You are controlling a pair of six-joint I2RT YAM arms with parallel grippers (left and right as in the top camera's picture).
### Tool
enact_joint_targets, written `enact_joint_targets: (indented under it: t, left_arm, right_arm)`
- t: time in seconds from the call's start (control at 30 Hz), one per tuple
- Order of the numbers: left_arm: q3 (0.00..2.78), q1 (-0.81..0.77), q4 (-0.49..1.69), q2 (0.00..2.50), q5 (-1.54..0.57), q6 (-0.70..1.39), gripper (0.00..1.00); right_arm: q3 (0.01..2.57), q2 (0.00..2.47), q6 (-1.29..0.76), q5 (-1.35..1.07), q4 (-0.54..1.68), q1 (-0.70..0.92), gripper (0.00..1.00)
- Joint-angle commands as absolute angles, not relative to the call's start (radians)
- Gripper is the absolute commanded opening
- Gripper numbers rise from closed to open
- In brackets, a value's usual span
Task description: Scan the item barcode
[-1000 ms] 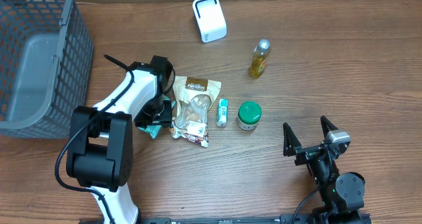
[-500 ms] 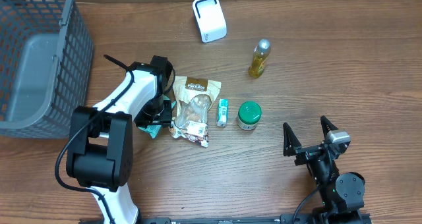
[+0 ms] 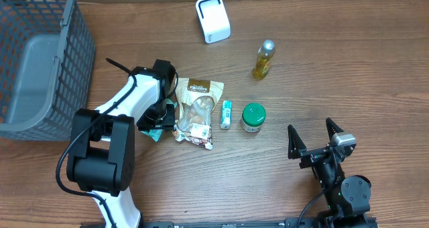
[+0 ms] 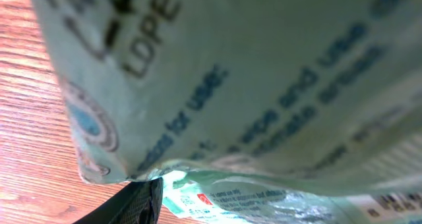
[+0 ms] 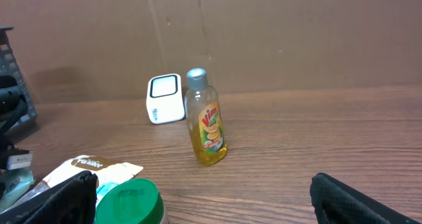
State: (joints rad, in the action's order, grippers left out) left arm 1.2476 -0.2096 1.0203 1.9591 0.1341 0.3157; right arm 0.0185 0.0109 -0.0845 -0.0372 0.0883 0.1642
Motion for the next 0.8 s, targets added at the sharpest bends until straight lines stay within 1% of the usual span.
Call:
enact_joint_targets:
  t: [0.0,0.17,0.47,0.73,0.77]
  left_arm:
    - [1.224,-0.208,0.989,1.969,0.213,0.331,0.53]
    - [1.224,-0.203,0.977,1.969,0.276,0.348,0.54]
    - [1.233,-0.161,0.942,1.969,0.282,0.347,0.54]
    - [1.357,-0.142,1.034,1.969,0.26,0.344,0.55]
    - [1.378,-0.142,1.049,1.969,0.253,0.344,0.57]
  right_arm:
    - [0.008,0.004,-0.081,-0.039,0.081,0.162,1.0]
    - [0.008,0.004,-0.081,-0.039,0.081,0.162,1.0]
    - [0.008,0.004,-0.081,-0.039,0.081,0.162,1.0]
    - [0.008,0.004,-0.081,-0.039,0.081,0.162,1.0]
    - [0.008,0.004,-0.081,-0.038,0.081,0.162,1.0]
